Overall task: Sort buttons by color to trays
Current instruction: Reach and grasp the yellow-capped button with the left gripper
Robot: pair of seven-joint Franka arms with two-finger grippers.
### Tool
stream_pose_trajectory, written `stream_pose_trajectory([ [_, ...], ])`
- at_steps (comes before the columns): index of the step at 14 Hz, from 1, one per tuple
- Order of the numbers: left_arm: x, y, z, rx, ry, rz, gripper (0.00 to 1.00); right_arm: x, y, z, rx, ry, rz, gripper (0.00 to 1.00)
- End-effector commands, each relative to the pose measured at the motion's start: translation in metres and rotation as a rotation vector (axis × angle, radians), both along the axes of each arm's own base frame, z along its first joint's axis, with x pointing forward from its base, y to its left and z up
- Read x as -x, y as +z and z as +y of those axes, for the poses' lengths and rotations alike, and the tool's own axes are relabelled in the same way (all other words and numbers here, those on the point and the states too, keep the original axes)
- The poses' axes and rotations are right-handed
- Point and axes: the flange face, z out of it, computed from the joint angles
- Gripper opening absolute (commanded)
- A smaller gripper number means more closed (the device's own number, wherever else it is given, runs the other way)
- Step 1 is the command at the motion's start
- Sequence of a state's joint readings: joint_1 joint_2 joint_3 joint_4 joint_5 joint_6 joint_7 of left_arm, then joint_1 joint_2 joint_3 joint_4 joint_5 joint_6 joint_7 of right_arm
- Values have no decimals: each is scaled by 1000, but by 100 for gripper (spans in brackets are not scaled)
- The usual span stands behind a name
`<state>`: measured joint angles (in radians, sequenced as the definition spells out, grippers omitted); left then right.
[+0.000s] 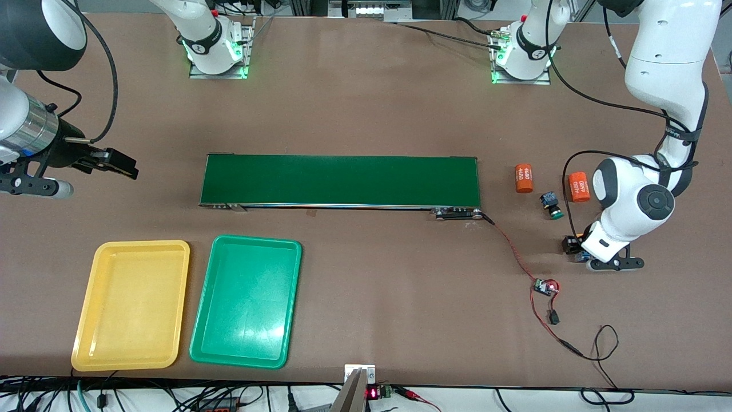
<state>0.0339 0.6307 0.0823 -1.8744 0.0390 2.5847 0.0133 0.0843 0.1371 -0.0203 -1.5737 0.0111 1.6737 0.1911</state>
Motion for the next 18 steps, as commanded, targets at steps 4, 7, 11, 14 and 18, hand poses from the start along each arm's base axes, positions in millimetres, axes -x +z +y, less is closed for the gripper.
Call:
stream_pose_trajectory([
  [4, -7, 32, -8, -6, -54, 4, 14, -1, 3, 3, -15, -16, -8, 100],
  [7, -24, 102, -53, 39, -87, 134, 14, -1, 3, 1, -15, -18, -8, 100],
  [11, -1, 161, -163, 100, -35, 202, 14, -2, 0, 1, -14, -18, -5, 100],
  [14, 37, 161, -260, 123, -5, 227, 14, -3, -1, -2, -14, -21, -5, 100],
  [18, 88, 133, -332, 117, -31, 231, 14, -3, -2, 2, -14, -18, -4, 100],
])
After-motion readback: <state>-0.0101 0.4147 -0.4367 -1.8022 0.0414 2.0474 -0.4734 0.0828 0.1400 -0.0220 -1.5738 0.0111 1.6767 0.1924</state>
